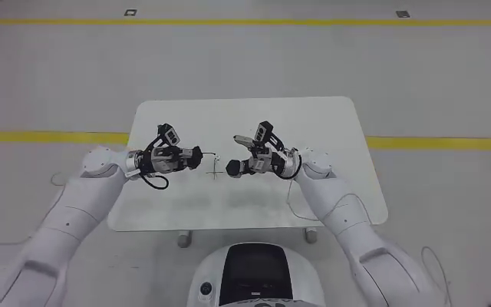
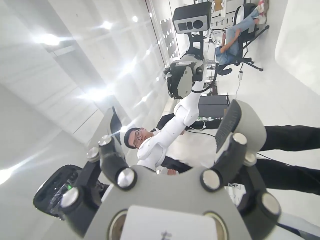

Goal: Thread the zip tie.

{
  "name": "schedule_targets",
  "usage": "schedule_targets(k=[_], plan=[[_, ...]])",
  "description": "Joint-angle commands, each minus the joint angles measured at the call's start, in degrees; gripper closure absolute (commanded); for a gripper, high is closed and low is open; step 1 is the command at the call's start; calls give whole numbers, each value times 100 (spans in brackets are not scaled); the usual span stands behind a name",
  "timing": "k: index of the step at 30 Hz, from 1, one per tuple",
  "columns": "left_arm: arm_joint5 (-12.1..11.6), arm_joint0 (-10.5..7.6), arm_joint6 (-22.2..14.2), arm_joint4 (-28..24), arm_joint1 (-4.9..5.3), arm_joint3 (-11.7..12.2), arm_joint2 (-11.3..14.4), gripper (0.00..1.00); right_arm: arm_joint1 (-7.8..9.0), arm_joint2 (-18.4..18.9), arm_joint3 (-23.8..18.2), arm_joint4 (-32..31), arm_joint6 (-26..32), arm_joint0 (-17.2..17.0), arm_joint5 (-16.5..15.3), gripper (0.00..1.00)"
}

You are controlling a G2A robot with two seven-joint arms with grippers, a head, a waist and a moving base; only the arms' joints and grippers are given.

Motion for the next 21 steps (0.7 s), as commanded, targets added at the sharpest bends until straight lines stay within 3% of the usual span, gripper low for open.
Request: schedule_targets(k=[1,6,7,8,9,10,21], plan=[[4,18,95,12,-4,-29,3,100,5,-18,-115,-46,-178,-65,0,0],[41,136,242,-124,-45,-251,-3,100,26,-72,-440,-59,-359,-239,-81,0],[35,153,245,-179,-59,-257,-9,100,29,-85,-475,-51,-390,-262,-102,10],[45,158,232,-183,-67,-257,-4,100,30,-93,-497,-35,-409,-277,-126,31],[50,156,223,-180,-75,-250,-4,100,32,-101,-511,-17,-418,-292,-146,45],[48,157,220,-171,-84,-232,-4,100,36,-113,-524,-8,-424,-306,-166,51],[71,151,167,-43,-148,-89,-31,100,87,-218,-653,-4,-324,-342,-206,63]])
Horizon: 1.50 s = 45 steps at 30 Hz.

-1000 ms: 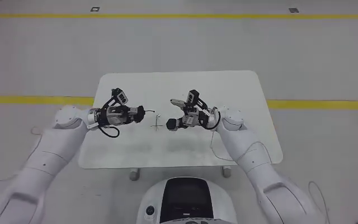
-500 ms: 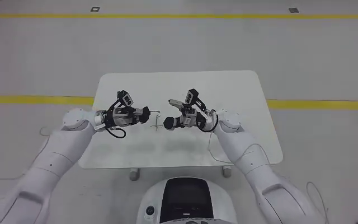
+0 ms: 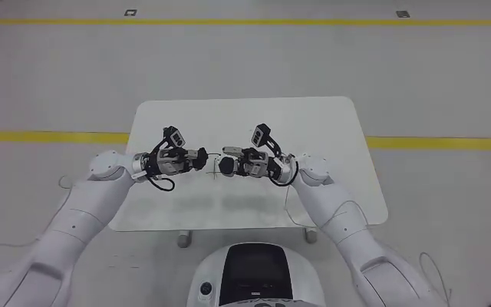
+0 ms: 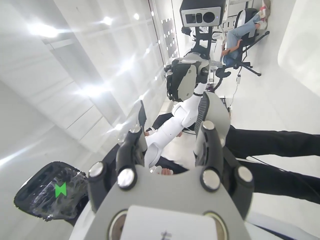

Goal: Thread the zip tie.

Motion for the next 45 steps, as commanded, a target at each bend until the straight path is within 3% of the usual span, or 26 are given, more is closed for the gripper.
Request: schedule_targets(k=[1,25,37,42,44,45], plan=[[2,4,-13,19,-9,15,-9,100,6,-23,-15,4,-5,4,7,64],[85,96,-160,202,-83,134,-147,100,51,-248,-7,143,-174,82,23,87],[100,183,-185,271,-99,79,-244,100,88,-300,-4,187,-245,51,-11,94],[118,211,-191,306,-101,59,-288,100,102,-315,-10,209,-262,42,-22,92],[128,220,-192,323,-102,55,-305,100,108,-324,-14,214,-271,39,-24,94],[132,225,-193,332,-103,54,-311,100,111,-329,-15,212,-275,37,-23,100]])
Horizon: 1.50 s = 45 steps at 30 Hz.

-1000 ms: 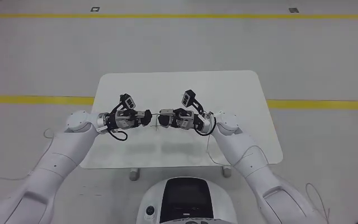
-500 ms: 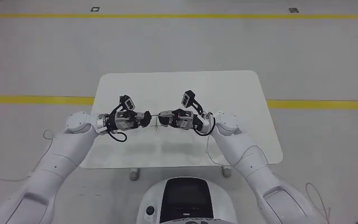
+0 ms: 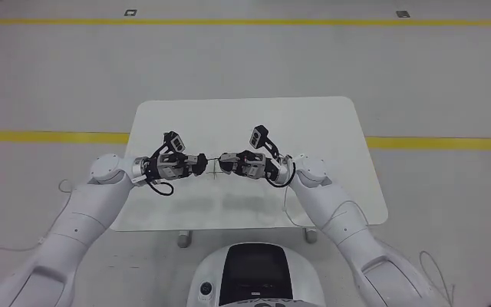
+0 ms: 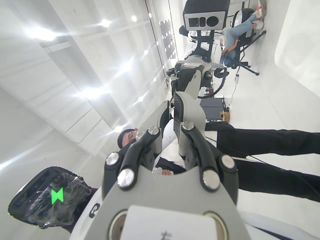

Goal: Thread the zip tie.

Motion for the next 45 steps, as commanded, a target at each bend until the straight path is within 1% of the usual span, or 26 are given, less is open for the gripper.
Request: schedule_targets(k=[1,9,10,11,13,15,16,18,19,31,33,34,38,45], plan=[[8,9,-2,19,-2,-1,-13,100,5,-10,-3,-4,-9,-2,1,100],[11,49,-8,39,-15,-11,-68,100,30,-50,-20,-24,-65,-22,5,100],[13,53,-11,43,-16,-11,-75,94,33,-52,-23,-23,-71,-24,5,100],[16,57,-14,43,-17,-12,-81,84,36,-55,-26,-23,-77,-26,7,100],[26,66,-27,44,-20,-12,-94,73,42,-60,-35,-16,-91,-31,8,100],[42,74,-39,37,-24,-10,-103,57,46,-65,-40,-7,-103,-37,9,100],[51,78,-42,31,-26,-9,-110,51,49,-68,-42,-1,-111,-40,7,100],[61,82,-51,29,-30,-8,-116,15,52,-71,-36,19,-128,-49,-2,100],[61,82,-51,29,-30,-8,-116,0,52,-73,-25,46,-142,-52,-3,100],[61,82,-51,29,-30,-8,-116,0,54,-97,18,66,-202,-26,-36,100],[38,133,145,111,-35,-89,-109,0,54,-98,-127,117,-358,-124,-33,100],[42,155,150,24,-39,-100,-129,0,57,-90,-178,148,-378,-154,-33,100],[49,167,86,-6,-47,-93,-159,0,65,-73,-290,277,-398,-230,-36,100],[92,111,-18,-42,-92,-25,-132,0,39,-175,-280,406,-435,-226,-56,100]])
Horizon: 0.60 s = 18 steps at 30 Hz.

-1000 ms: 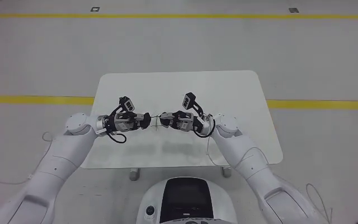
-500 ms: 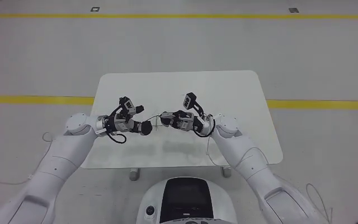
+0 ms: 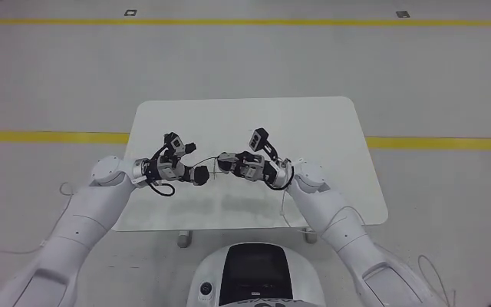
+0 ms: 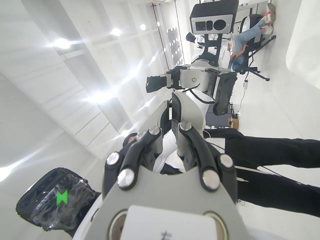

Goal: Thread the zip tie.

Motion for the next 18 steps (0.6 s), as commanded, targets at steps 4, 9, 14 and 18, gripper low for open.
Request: schedule_targets(k=[4,9,14,18], plan=[[20,-59,-35,15,-48,25,71,2,-28,-82,67,91,-20,45,-12,100],[-2,-131,-33,44,-85,97,93,31,-47,-171,168,45,-45,143,21,100],[-10,-183,-42,90,-105,184,87,56,-32,-204,178,-165,-158,205,53,100],[-6,-220,-52,127,-123,246,90,59,-9,-186,143,-279,-218,220,93,100]])
